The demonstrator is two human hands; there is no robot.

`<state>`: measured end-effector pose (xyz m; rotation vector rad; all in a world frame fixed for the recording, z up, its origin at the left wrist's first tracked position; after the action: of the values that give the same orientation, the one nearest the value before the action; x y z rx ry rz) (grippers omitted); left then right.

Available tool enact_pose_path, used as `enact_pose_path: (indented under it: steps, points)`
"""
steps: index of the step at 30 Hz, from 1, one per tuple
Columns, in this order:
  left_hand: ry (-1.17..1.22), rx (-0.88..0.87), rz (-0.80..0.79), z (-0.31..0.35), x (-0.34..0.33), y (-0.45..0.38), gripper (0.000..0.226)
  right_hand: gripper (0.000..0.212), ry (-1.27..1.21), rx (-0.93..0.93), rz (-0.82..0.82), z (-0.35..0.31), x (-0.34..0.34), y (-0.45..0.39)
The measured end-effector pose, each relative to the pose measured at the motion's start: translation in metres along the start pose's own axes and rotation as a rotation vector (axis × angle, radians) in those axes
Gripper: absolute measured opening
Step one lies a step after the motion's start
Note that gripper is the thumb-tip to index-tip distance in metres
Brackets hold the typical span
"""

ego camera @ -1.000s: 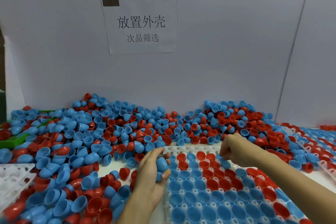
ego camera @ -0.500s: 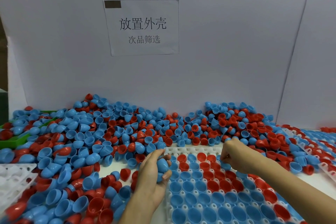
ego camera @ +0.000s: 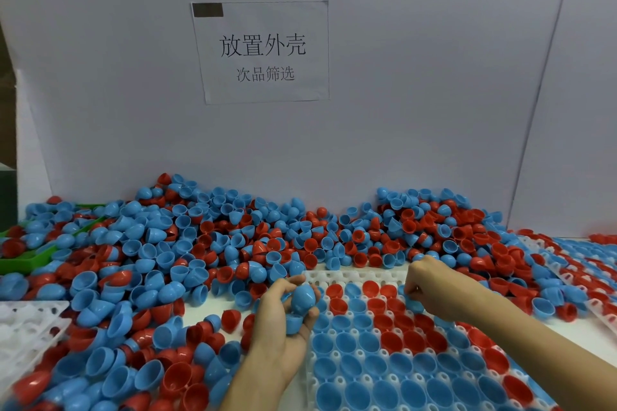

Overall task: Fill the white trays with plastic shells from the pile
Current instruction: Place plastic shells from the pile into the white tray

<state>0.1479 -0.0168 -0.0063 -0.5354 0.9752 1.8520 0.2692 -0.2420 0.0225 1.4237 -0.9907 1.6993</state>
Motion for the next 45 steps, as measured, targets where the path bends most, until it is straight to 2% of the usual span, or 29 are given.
enact_pose_path:
  steps: [4, 7, 11, 15, 18, 20, 23, 29, 34, 40, 42, 45]
  points:
    - [-0.014, 0.006, -0.004, -0.002, 0.000, -0.002, 0.011, 0.016, 0.003, -0.028, 0.005, -0.002, 0.009, 0.003]
    - [-0.040, -0.010, -0.005, -0.003, 0.000, -0.005, 0.011, 0.018, -0.039, 0.004, 0.103, -0.009, 0.026, 0.006]
    - [-0.107, -0.060, -0.024, -0.004, 0.000, -0.009, 0.024, 0.025, -0.339, 0.111, 0.208, -0.047, 0.056, 0.010]
    - [-0.170, -0.118, -0.040, -0.002, -0.002, -0.009, 0.034, 0.030, -0.710, 0.206, 0.182, -0.098, 0.069, 0.020]
    - [-0.200, -0.144, -0.049, -0.002, -0.005, -0.008, 0.038, 0.032, -0.743, 0.223, 0.211, -0.123, 0.068, 0.019]
    - [-0.204, -0.136, -0.033, -0.003, -0.005, -0.007, 0.033, 0.021, -0.718, 0.213, 0.245, -0.131, 0.066, 0.015]
    - [-0.117, -0.067, 0.007, -0.002, -0.002, -0.005, 0.030, 0.009, -0.829, 0.151, 0.268, -0.130, 0.062, 0.009]
    - [-0.021, 0.042, 0.012, -0.001, 0.005, -0.003, 0.033, 0.008, -1.126, 0.069, 0.274, -0.119, 0.064, 0.010]
    - [0.067, 0.034, -0.063, 0.003, -0.002, 0.004, 0.021, 0.006, -1.254, -0.001, 0.237, -0.116, 0.061, 0.010]
    - [0.026, -0.026, -0.014, 0.003, -0.008, 0.004, 0.021, 0.016, -1.246, -0.029, 0.221, -0.116, 0.058, 0.011]
    - [-0.008, -0.051, -0.018, 0.002, -0.008, 0.002, 0.016, 0.022, -1.164, -0.027, 0.261, -0.117, 0.058, 0.011]
    - [-0.050, -0.074, -0.033, 0.000, -0.007, 0.002, 0.023, 0.023, -0.969, 0.053, 0.301, -0.124, 0.058, 0.012]
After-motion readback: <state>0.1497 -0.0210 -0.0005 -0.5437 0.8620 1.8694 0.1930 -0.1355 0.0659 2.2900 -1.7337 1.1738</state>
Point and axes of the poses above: each hand's wrist, its own y-axis away from the middle knuckle, its own x-axis out of the back of the hand, z = x × y, the point moved 6 cm from there along -y, towards the middle knuckle, and after that the axes turned 7 degrees about z, right-handed, at the moved point
